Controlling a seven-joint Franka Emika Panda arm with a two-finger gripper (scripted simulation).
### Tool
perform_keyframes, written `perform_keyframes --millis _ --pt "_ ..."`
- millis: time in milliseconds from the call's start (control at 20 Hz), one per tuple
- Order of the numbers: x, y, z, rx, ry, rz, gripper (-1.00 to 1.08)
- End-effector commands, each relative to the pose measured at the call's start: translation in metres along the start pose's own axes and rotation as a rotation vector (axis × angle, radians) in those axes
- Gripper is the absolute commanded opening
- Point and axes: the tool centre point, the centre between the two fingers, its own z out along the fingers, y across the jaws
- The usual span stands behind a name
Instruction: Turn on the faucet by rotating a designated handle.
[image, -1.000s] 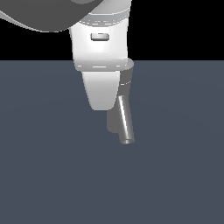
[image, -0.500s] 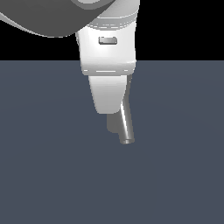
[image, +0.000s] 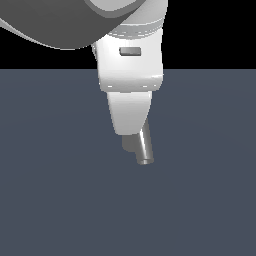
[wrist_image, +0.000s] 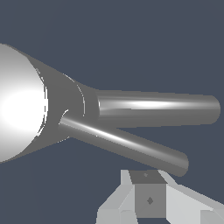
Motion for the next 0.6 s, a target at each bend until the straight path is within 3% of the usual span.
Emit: perform_keyframes --millis 0,550 --pt "0.002 0.0 0.0 0.0 0.0 0.0 -1.0" --pt "0.025 0.004 0.0 -0.003 0.002 0.003 -1.0"
